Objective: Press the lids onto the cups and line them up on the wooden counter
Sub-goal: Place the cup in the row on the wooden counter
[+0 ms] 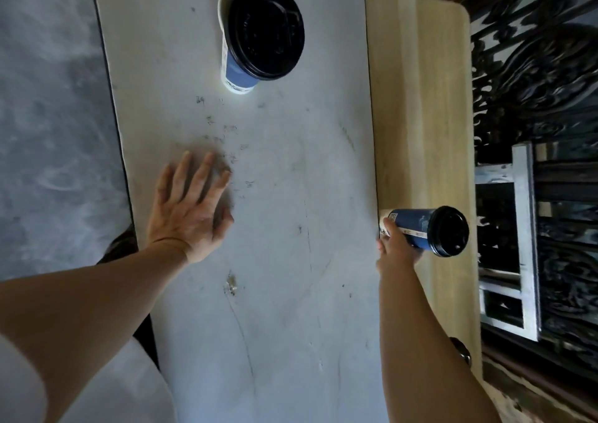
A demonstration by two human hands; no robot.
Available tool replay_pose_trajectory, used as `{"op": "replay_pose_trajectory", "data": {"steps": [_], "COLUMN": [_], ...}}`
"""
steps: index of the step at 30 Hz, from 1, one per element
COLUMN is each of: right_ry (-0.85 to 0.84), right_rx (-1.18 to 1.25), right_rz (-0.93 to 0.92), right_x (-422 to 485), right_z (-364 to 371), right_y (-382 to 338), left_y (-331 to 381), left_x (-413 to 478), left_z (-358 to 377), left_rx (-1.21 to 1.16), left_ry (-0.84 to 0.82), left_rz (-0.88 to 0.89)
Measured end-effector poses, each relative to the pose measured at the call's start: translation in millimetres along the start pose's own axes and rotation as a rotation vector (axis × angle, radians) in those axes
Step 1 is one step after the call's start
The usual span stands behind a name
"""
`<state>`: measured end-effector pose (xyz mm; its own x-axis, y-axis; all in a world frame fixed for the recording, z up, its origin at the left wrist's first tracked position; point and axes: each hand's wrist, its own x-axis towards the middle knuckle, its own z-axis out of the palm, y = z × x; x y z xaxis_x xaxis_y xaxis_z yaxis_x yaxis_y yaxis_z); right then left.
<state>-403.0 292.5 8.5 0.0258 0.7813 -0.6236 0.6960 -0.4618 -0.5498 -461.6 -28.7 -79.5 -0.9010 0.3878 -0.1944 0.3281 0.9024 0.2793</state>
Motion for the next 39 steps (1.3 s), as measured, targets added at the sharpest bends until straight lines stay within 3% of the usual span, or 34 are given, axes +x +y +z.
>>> {"op": "replay_pose_trajectory", "data": {"steps": [3,6,10,16,21,25,29,33,35,39], "right_ry": [-0.017,0.129,0.321,0.041,-0.106,-0.251,-0.408,-0.452,-0.428,-0.326], "right_rx": [0.002,0.065,-0.331,-0.743,-0.819,-0.901,-0.952,-0.965,-0.982,-0.969], "right_rz": [0.01,-0.082,-0.222,-0.639,-0.634,-0.626,-0.457,-0.298,-0.254,-0.163], "right_x": [26.3,29.3,2.4,-76.4,-135.3,-135.7,-126.6,-130.6,-134.4,-141.3], "right_z": [-5.2,-2.1,8.5,39.6,46.5,26.8,18.2,22.3,28.2,49.7], "right_y": [17.2,28.2,55.3,155.1,196.0,181.5,148.3,131.2,128.9,128.5], "left_y": [-1.0,0.2,-1.5,0.6,-2.1,2.0,4.0,-5.6,-24.0,-80.1], "left_x": [-0.6,-1.4,-0.6,-1.4,0.0,-1.4,-0.2,-3.2,3.0,45.5], "left_z": [0.7,0.5,-1.1,-1.3,1.0,2.4,-3.3,-14.2,-23.4,-54.9], "left_rx": [-0.001,-0.014,-0.013,0.0,0.009,0.013,-0.007,-0.039,-0.011,0.072], "left_ry": [0.004,0.011,-0.016,-0.041,-0.072,-0.09,-0.137,-0.195,-0.251,-0.465], "left_rz": [0.004,0.0,-0.001,-0.001,0.008,-0.013,0.009,0.096,0.246,0.712]}}
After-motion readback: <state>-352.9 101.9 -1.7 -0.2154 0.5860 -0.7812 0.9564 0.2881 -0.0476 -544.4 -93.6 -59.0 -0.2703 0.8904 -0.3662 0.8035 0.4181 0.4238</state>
